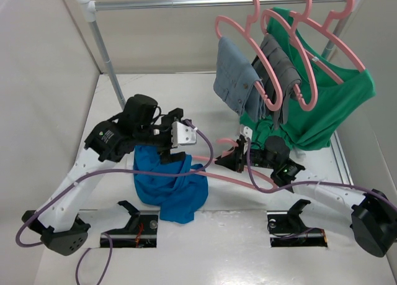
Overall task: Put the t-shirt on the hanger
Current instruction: Place tshirt on hanger
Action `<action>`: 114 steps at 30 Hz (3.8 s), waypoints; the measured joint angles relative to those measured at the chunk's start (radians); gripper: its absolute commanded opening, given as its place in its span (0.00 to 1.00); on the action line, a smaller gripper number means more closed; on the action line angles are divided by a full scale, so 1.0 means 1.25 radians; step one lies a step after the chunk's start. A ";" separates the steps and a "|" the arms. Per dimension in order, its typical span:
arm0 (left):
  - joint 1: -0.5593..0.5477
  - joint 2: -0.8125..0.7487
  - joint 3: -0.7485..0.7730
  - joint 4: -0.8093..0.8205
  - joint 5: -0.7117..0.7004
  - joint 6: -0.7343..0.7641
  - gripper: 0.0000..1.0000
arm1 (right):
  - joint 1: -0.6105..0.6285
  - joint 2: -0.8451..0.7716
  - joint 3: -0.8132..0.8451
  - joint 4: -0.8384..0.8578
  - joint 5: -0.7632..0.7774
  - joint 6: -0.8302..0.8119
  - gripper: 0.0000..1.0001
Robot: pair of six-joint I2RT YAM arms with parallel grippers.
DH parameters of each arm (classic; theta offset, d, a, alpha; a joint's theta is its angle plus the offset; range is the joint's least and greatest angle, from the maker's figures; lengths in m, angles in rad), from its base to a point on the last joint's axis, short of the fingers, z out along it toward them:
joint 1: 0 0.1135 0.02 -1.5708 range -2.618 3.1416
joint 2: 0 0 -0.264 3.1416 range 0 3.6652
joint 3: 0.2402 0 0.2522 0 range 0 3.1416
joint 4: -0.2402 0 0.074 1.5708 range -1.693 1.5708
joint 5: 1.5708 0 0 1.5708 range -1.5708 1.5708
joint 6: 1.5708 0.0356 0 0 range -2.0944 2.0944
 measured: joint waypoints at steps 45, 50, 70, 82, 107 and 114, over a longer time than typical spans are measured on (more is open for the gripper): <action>0.042 0.179 -0.224 0.088 0.150 0.137 0.06 | 0.027 -0.010 0.093 -0.055 0.014 -0.042 0.00; 0.013 0.201 -0.177 0.087 0.185 0.142 0.07 | 0.037 0.005 0.128 -0.056 0.008 -0.046 0.00; 0.001 0.193 -0.129 0.053 0.218 0.189 0.00 | 0.088 0.082 0.223 -0.079 0.028 -0.066 0.00; -0.020 0.087 -0.193 -0.006 0.143 0.407 0.00 | 0.099 0.042 0.210 -0.146 0.045 -0.082 0.70; -0.032 -0.031 -0.306 -0.087 0.088 0.547 0.00 | 0.138 0.436 0.301 -0.313 0.199 -0.101 0.65; -0.032 -0.046 -0.306 -0.065 0.088 0.490 0.00 | 0.152 0.518 0.391 -0.333 0.216 -0.123 0.04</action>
